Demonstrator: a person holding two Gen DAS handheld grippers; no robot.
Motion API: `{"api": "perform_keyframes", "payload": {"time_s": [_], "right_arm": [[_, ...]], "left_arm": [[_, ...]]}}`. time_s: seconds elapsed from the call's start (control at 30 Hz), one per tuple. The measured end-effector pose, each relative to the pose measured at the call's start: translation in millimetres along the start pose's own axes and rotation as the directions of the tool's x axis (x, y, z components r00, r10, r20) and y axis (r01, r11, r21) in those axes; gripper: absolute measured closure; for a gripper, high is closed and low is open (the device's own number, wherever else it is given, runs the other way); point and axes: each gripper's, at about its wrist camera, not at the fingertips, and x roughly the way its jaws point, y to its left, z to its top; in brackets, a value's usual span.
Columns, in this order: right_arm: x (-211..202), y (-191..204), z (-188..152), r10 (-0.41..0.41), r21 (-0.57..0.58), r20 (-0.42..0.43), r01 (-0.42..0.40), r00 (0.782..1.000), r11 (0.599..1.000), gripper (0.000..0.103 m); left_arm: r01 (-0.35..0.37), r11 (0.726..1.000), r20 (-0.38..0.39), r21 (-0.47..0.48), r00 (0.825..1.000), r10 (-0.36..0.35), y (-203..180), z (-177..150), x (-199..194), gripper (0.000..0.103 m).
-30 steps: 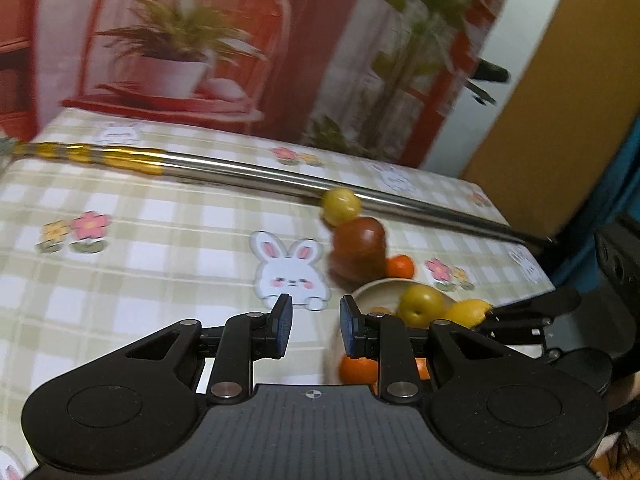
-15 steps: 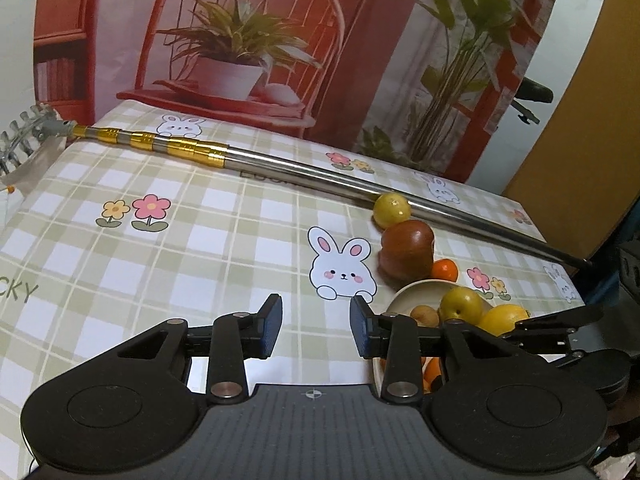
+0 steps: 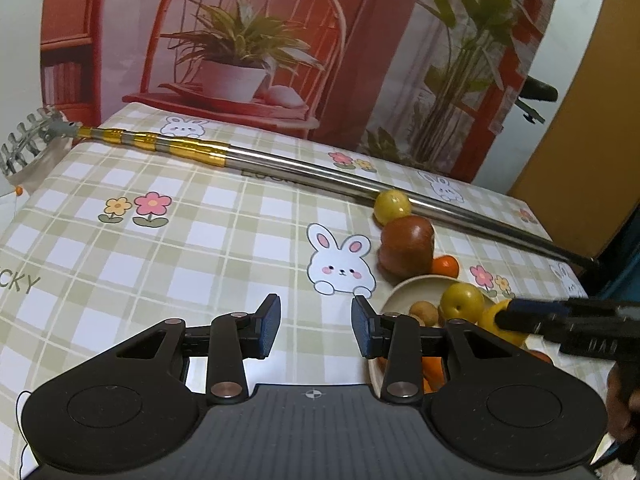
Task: Organize fruits
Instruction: 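Move the left gripper to another tangerine and close around it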
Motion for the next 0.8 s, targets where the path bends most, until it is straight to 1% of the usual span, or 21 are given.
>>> {"api": "perform_keyframes", "payload": {"time_s": [0.17,0.4,0.67,0.7,0.73,0.8], "right_arm": [[-9.1,-9.8,2.6,-0.042,0.019,0.046,0.041,0.998,0.999,0.065],[-14.6,-22.1,0.9,-0.081,0.047,0.078,0.077,0.994,0.996,0.065],[-18.6,-42.0,-1.8,-0.091,0.086,0.114,0.082,0.989,0.993,0.065],[-18.6,-45.3,-2.6,-0.094,0.091,0.116,0.084,0.989,0.992,0.065],[-18.5,-48.6,-3.8,-0.098,0.099,0.118,0.086,0.988,0.991,0.065],[-18.6,-55.9,-6.1,-0.099,0.119,0.123,0.085,0.987,0.989,0.065]], "left_arm": [[-0.002,1.0,-0.011,0.013,1.0,0.003,-4.7,-2.4,1.1,0.062],[0.007,1.0,-0.035,0.019,0.999,-0.006,-9.7,-2.7,3.6,0.062],[0.066,0.998,-0.075,0.015,0.995,-0.065,-24.0,9.2,14.1,0.063],[0.078,0.997,-0.08,0.022,0.994,-0.076,-27.7,11.8,16.1,0.064],[0.094,0.995,-0.085,0.034,0.992,-0.091,-32.7,14.8,18.6,0.068],[0.123,0.991,-0.098,0.058,0.988,-0.117,-44.6,20.7,25.1,0.07]]}}
